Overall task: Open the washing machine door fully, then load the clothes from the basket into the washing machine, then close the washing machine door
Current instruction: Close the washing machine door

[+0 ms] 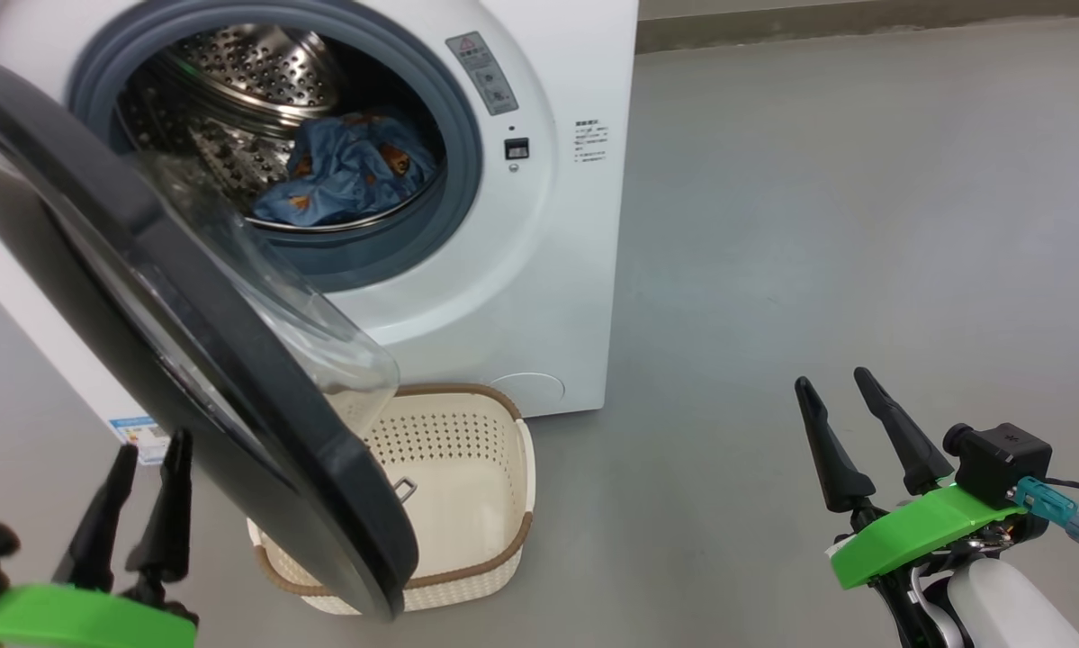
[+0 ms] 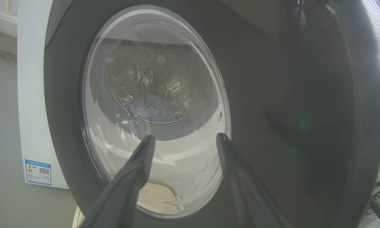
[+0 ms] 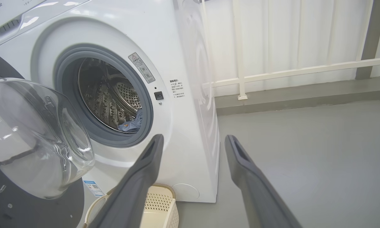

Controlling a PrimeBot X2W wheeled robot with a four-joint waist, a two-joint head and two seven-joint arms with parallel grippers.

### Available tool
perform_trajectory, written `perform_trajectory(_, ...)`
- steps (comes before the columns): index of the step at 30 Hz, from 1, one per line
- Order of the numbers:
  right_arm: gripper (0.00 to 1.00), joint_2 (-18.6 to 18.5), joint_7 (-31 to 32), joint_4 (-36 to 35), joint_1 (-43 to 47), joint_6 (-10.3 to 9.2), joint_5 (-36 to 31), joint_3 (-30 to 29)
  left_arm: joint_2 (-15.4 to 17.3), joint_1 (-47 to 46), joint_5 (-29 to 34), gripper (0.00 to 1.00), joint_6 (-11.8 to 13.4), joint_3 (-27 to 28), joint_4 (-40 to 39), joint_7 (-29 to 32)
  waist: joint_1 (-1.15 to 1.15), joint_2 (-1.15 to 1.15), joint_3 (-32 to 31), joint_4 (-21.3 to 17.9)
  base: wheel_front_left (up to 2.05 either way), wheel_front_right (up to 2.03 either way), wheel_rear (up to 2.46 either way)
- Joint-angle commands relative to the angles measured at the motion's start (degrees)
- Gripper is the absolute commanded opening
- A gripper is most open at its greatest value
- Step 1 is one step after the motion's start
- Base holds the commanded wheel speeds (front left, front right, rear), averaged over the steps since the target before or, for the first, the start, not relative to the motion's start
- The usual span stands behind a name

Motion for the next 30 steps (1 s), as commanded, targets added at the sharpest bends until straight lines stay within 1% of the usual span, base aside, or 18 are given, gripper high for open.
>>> perform_trajectory(1, 1.0, -0.43, -0.46, -1.52, -1.03, 0.31, -0.46, 0.89, 2.0, -1.29, 0.6, 1.0, -0.33, 1.43, -0.21, -2.02, 0.0, 0.0, 0.04, -0.47, 0.0, 0.0, 0.0)
perform_trajectory(6, 1.0, -0.71, -0.46, -1.66, -1.12, 0.31, -0.46, 0.89, 3.35, -1.34, 3.6, 1.0, -0.33, -0.75, 4.81, -9.85, 0.0, 0.0, 0.21, -1.83, 0.0, 0.0, 0.0)
perform_trajectory(9, 1.0, -0.8, -0.46, -1.62, -1.05, 0.31, -0.5, 0.8, 4.08, -1.63, 7.32, 1.0, 0.02, -1.48, 7.56, -12.54, 0.0, 0.0, 0.28, -2.63, 0.0, 0.0, 0.0)
perform_trajectory(11, 1.0, -0.76, -0.46, -1.65, -1.08, 0.31, -0.53, 0.68, 3.73, -1.87, 9.5, 1.0, 0.7, -1.56, 8.7, -13.76, 0.0, 0.0, 0.34, -3.14, 0.0, 0.0, 0.0)
perform_trajectory(15, 1.0, -0.77, -0.46, -1.69, -0.98, 0.31, -0.57, 0.54, 2.4, -1.69, 13.03, 1.0, 1.86, -1.04, 10.0, -14.95, 0.0, 0.0, 0.29, -3.99, 0.0, 0.0, 0.0)
perform_trajectory(20, 1.0, -0.93, -0.46, -1.82, -0.74, 0.31, -0.6, 0.33, 1.08, -1.21, 16.12, 1.0, 2.39, 0.47, 10.17, -15.23, 0.0, 0.0, 0.21, -4.66, 0.0, 0.0, 0.0)
perform_trajectory(25, 1.0, -1.2, -0.46, -2.08, -0.82, 0.31, -0.68, 0.2, -1.33, -0.35, 19.85, 1.0, 2.05, 3.96, 8.1, -15.27, 0.0, 0.0, 0.48, -5.35, 0.0, 0.0, 0.0)
perform_trajectory(30, 1.0, -1.15, -0.46, -2.36, -0.57, 0.31, -0.88, -0.33, -3.46, 0.86, 22.83, 1.0, 1.14, 6.11, 6.54, -15.28, 0.0, 0.0, 0.59, -5.39, 0.0, 0.0, 0.0)
